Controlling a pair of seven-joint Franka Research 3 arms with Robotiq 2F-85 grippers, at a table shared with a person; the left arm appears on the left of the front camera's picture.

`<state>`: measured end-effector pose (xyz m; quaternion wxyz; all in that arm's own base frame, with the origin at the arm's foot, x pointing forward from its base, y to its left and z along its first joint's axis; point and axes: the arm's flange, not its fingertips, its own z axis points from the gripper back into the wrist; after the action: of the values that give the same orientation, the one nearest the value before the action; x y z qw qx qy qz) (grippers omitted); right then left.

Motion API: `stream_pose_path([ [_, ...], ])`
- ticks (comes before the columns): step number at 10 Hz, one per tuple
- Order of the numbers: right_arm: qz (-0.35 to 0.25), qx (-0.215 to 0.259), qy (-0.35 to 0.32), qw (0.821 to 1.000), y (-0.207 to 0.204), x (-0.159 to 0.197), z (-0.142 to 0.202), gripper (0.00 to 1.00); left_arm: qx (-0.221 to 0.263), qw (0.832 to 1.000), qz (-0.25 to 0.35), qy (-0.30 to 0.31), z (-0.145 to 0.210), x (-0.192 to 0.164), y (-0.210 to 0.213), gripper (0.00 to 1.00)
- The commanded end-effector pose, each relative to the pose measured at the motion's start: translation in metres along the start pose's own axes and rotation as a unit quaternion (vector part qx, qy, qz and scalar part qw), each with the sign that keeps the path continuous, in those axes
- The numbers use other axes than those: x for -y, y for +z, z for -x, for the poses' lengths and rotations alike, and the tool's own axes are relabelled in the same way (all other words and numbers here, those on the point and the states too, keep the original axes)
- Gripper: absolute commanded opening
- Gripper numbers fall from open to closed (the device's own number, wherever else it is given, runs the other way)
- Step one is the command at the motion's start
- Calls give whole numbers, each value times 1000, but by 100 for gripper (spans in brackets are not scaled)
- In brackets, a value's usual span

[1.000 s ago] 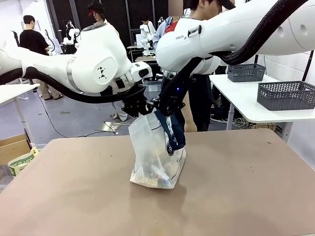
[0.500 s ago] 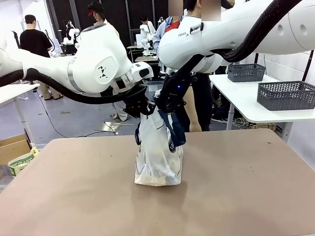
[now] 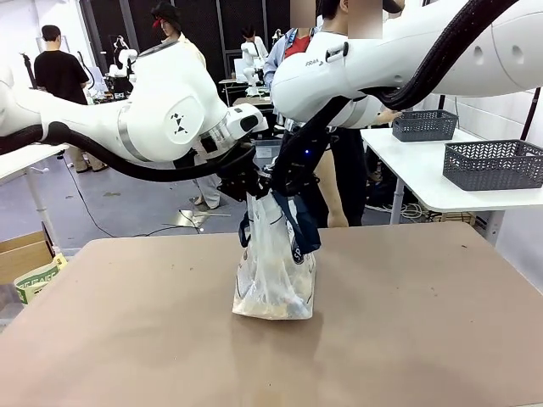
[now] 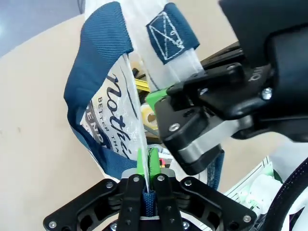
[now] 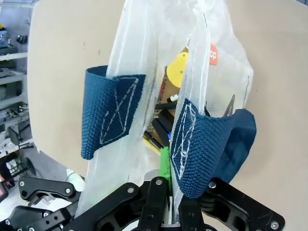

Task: Transfer purchased items from the store into the shopping bag.
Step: Move the Reusable shopping bag to the right side of the table.

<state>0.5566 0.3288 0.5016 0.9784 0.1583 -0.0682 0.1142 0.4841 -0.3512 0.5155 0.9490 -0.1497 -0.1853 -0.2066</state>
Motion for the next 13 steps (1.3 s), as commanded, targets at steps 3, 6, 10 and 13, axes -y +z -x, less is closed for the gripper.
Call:
stream_pose_path([
  [3, -7, -7, -3, 1000, 1, -4, -7, 0, 36, 998, 41, -13, 16, -8, 20, 70],
  [6, -9, -8, -4, 1000, -1, -3, -10, 0, 48, 996, 66, -19, 19, -14, 31, 100],
  [10, -8, -11, -5, 1000, -3, -4, -10, 0, 57, 992, 109, -30, 20, -14, 39, 100],
  [13, -9, -12, -3, 1000, -3, -4, -11, 0, 49, 992, 113, -39, 17, -12, 34, 100],
])
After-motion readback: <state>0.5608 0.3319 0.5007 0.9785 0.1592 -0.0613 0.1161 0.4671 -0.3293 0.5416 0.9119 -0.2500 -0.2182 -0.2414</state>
